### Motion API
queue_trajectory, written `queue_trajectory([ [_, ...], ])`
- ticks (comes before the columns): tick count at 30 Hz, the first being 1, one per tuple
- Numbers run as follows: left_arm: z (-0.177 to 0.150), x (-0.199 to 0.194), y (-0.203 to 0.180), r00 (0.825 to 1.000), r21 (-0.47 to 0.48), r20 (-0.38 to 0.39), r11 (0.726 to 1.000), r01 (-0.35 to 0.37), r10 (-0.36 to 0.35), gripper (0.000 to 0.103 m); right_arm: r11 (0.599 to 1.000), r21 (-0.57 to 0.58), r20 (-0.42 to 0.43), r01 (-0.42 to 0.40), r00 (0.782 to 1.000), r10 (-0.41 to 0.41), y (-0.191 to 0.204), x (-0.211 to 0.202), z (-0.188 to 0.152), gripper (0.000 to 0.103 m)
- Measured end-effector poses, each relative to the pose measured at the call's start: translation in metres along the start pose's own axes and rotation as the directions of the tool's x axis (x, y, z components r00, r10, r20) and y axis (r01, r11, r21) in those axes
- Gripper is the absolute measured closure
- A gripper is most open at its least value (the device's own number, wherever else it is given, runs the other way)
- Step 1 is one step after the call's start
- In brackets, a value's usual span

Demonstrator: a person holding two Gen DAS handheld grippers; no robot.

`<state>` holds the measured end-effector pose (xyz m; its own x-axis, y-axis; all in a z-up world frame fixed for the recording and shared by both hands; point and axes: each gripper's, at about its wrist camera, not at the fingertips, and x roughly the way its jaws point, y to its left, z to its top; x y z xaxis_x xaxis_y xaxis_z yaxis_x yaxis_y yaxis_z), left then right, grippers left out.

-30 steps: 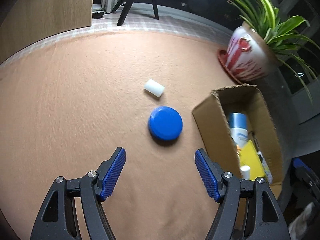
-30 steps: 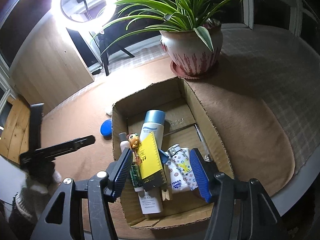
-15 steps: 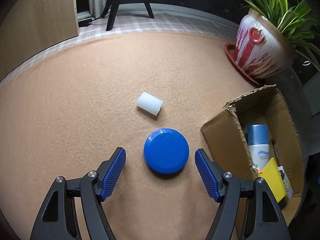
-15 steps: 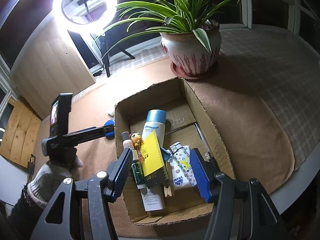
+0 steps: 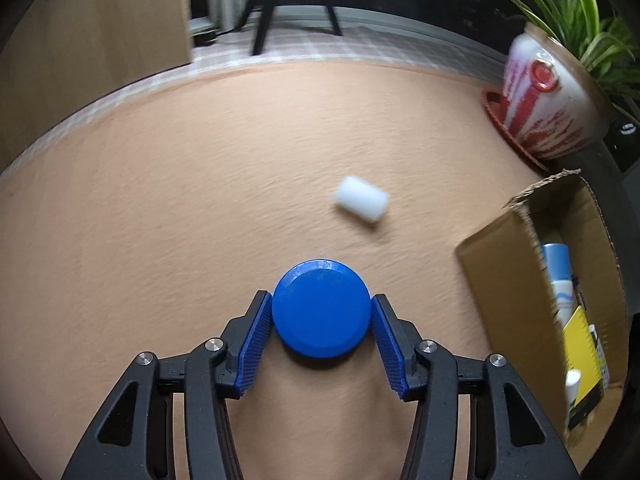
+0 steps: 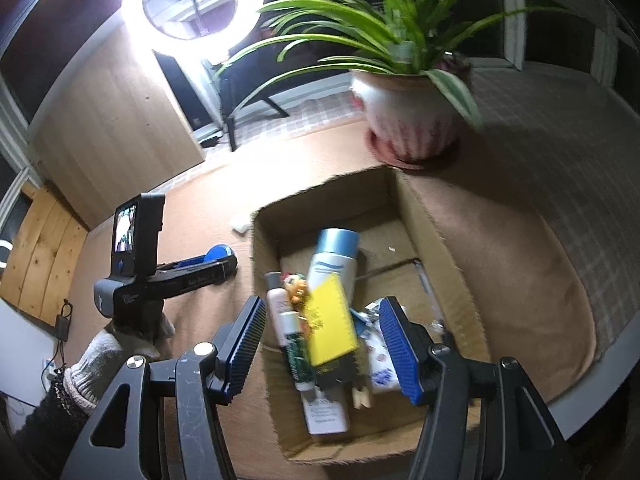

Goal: Organize objects
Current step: 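Move the left tool to the blue round lid and grasp it, then lift the blue lid with the left tool while the right tool grasps the white eraser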

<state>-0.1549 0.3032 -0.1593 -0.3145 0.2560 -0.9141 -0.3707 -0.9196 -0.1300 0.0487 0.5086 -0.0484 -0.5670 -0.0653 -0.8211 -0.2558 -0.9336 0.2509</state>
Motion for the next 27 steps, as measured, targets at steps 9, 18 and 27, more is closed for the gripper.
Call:
queue_trajectory([
  [9, -0.035, -0.023, 0.065, 1.000, -0.080, -0.004, 0.996, -0.031, 0.031, 0.049, 0.986, -0.135, -0.025, -0.098, 0.995, 0.095, 0.065, 0.035, 0.024, 0.048],
  [18, -0.069, -0.043, 0.110, 0.999, -0.136, -0.014, 0.989, -0.049, 0.048, 0.049, 0.959, -0.240, -0.107, -0.148, 0.986, 0.125, 0.129, 0.098, 0.048, 0.047],
  [27, -0.097, -0.060, 0.142, 0.999, -0.184, -0.029, 0.982, -0.051, 0.046, 0.049, 0.966, -0.229, -0.233, -0.122, 0.970, 0.067, 0.150, 0.182, 0.084, 0.047],
])
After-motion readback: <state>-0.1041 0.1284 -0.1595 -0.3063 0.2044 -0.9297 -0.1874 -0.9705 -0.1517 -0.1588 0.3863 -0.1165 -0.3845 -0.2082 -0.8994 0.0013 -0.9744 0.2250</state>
